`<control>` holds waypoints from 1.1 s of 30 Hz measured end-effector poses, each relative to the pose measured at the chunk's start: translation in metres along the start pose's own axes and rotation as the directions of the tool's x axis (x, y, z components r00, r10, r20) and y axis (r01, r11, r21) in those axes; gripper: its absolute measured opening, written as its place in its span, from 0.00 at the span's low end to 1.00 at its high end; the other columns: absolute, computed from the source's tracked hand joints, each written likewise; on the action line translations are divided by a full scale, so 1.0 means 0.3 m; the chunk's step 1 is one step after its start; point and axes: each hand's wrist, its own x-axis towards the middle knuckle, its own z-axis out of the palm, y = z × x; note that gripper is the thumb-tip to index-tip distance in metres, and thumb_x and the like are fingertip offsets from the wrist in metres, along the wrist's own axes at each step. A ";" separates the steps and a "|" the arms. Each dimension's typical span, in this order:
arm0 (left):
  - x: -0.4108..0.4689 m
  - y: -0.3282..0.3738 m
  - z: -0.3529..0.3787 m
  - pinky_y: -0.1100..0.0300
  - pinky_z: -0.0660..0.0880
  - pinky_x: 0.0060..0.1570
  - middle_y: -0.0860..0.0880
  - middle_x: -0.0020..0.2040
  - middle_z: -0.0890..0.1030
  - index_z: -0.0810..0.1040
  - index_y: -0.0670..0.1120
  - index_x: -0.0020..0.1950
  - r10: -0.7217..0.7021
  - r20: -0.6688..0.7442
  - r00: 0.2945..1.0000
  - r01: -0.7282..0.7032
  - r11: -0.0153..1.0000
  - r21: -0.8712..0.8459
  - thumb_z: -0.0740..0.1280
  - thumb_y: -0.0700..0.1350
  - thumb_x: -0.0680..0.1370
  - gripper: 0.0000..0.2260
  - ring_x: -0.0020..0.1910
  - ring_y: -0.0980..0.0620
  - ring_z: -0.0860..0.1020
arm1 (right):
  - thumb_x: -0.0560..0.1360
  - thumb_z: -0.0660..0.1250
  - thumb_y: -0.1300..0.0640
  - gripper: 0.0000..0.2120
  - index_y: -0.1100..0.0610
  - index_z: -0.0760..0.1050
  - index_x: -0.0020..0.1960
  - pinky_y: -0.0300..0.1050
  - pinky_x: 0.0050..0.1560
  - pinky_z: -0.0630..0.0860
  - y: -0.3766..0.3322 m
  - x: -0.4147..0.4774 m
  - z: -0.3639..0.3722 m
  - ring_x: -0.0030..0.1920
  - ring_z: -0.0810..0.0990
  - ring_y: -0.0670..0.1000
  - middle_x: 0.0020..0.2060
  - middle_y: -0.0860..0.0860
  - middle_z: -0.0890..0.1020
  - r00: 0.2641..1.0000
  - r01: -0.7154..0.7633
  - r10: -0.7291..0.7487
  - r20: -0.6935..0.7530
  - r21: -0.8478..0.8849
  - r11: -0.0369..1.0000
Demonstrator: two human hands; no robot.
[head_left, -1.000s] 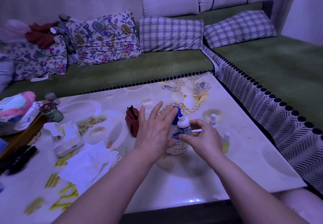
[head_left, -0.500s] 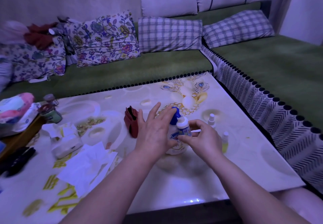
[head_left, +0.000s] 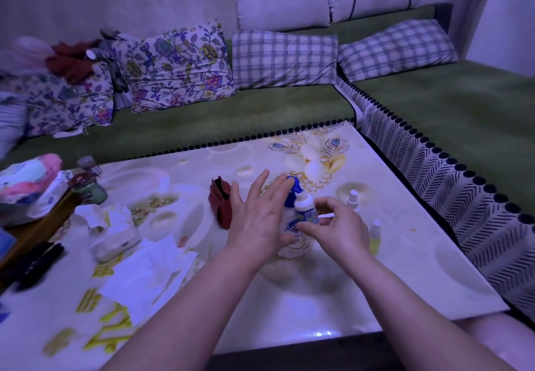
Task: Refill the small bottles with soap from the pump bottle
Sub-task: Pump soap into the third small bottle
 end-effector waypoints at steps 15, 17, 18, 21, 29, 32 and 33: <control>-0.010 -0.011 0.068 0.33 0.62 0.65 0.53 0.70 0.71 0.63 0.50 0.70 0.069 -0.188 0.980 -0.059 0.997 0.059 0.75 0.62 0.60 0.43 0.72 0.44 0.64 | 0.62 0.77 0.49 0.16 0.44 0.77 0.47 0.40 0.42 0.72 0.023 0.002 0.008 0.42 0.81 0.38 0.41 0.38 0.82 1.000 -0.011 0.012 0.011 -0.040 0.999; -0.014 -0.011 0.079 0.34 0.63 0.64 0.53 0.71 0.70 0.62 0.51 0.70 0.061 -0.173 0.983 -0.054 0.998 0.046 0.76 0.62 0.60 0.44 0.73 0.44 0.64 | 0.63 0.77 0.49 0.16 0.45 0.77 0.48 0.39 0.41 0.71 0.029 -0.002 0.011 0.41 0.81 0.38 0.41 0.38 0.82 1.000 -0.017 0.017 0.013 -0.045 0.999; -0.014 -0.011 0.080 0.34 0.63 0.64 0.53 0.71 0.70 0.62 0.51 0.70 0.057 -0.169 0.984 -0.050 0.998 0.044 0.76 0.61 0.60 0.44 0.73 0.44 0.64 | 0.63 0.77 0.49 0.16 0.45 0.77 0.48 0.39 0.41 0.71 0.031 -0.002 0.012 0.41 0.81 0.37 0.41 0.38 0.82 1.000 -0.014 0.015 0.013 -0.045 0.999; -0.012 -0.010 0.072 0.34 0.62 0.65 0.53 0.70 0.71 0.64 0.50 0.70 0.059 -0.156 0.986 -0.051 0.997 0.059 0.75 0.63 0.61 0.42 0.73 0.45 0.63 | 0.63 0.77 0.49 0.16 0.45 0.77 0.48 0.39 0.41 0.71 0.029 -0.005 0.012 0.41 0.81 0.38 0.41 0.38 0.82 1.000 -0.015 0.015 0.017 -0.041 0.999; -0.014 0.006 0.033 0.35 0.49 0.70 0.56 0.74 0.64 0.62 0.52 0.74 0.018 -0.126 0.992 -0.023 0.999 -0.035 0.69 0.65 0.66 0.40 0.77 0.49 0.53 | 0.62 0.77 0.49 0.16 0.45 0.77 0.47 0.40 0.45 0.74 0.013 0.004 0.002 0.42 0.81 0.38 0.38 0.37 0.82 1.000 -0.018 0.018 0.010 -0.014 1.000; -0.008 0.008 0.024 0.36 0.47 0.70 0.56 0.75 0.63 0.61 0.53 0.74 0.020 -0.117 0.993 -0.024 0.999 -0.036 0.68 0.65 0.66 0.39 0.77 0.50 0.51 | 0.62 0.77 0.49 0.16 0.45 0.78 0.47 0.40 0.44 0.73 0.008 0.003 -0.002 0.42 0.81 0.38 0.38 0.37 0.82 1.000 -0.017 0.017 0.005 -0.019 1.000; -0.008 0.008 0.025 0.36 0.47 0.69 0.56 0.75 0.63 0.61 0.53 0.74 0.023 -0.115 0.993 -0.027 0.999 -0.033 0.68 0.65 0.66 0.40 0.77 0.50 0.51 | 0.62 0.77 0.49 0.16 0.45 0.78 0.47 0.40 0.44 0.73 0.008 0.003 -0.002 0.42 0.81 0.38 0.37 0.37 0.82 1.000 -0.019 0.019 0.003 -0.019 1.000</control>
